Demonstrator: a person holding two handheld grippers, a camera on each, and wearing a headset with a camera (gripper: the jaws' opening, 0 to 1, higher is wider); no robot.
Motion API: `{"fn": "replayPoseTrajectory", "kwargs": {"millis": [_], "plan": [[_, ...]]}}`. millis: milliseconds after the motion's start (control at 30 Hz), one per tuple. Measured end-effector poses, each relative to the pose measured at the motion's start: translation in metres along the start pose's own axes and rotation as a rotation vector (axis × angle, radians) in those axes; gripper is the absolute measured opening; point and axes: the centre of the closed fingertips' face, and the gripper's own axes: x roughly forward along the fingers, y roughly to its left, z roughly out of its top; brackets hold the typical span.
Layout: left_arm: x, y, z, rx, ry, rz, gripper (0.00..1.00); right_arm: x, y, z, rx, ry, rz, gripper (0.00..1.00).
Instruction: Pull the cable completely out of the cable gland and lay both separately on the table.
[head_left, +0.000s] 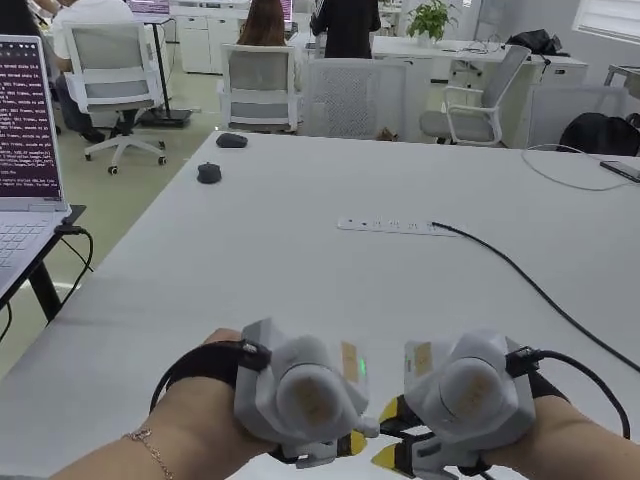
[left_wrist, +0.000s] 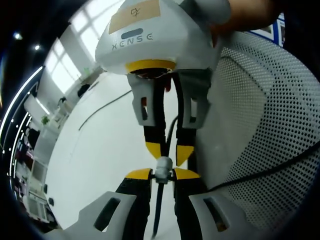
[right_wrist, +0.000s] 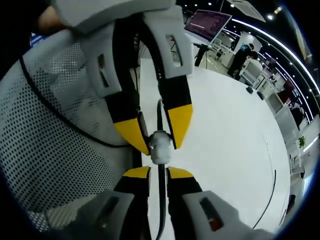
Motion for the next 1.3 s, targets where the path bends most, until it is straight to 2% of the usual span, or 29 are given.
{"fn": "replayPoseTrajectory", "kwargs": {"millis": [100,200,300,500,667,833,933,1067,1200,1300], "plan": [[0.000,0.001,0.002,-0.003,-0.011,0.002,0.17,-0.001,-0.004,-0.006,-0.009,0.020,-0.015,0.02],[0.000,0.002,0.001,-0.004,-0.006,0.009,0.17,-0.001,-0.005,-0.007,0.024,0.022,-0.016,0.02],[-0.001,0.005,-0.004,-0.012,0.015,0.023,0.17,-0.001,-0.008,-0.013,0.026,0.052,-0.032,0.02],[-0.004,0.015,-0.007,-0.040,0.023,0.062,0.17,-0.003,-0.017,-0.027,0.060,0.108,-0.068,0.02],[-0.005,0.019,-0.013,-0.051,0.040,0.078,0.17,-0.005,-0.022,-0.043,0.070,0.174,-0.094,0.02],[-0.006,0.021,-0.012,-0.058,0.035,0.087,0.17,-0.006,-0.023,-0.045,0.087,0.178,-0.097,0.03],[-0.006,0.020,-0.012,-0.055,0.037,0.084,0.17,-0.005,-0.021,-0.045,0.084,0.182,-0.087,0.07],[-0.005,0.018,-0.011,-0.051,0.033,0.074,0.17,-0.005,-0.019,-0.035,0.102,0.134,-0.076,0.13],[-0.005,0.017,-0.007,-0.050,0.020,0.071,0.17,-0.006,-0.020,-0.014,0.055,0.048,-0.087,0.21],[-0.005,0.013,-0.003,-0.046,0.001,0.057,0.17,-0.007,-0.017,0.000,0.027,-0.005,-0.085,0.22]]}}
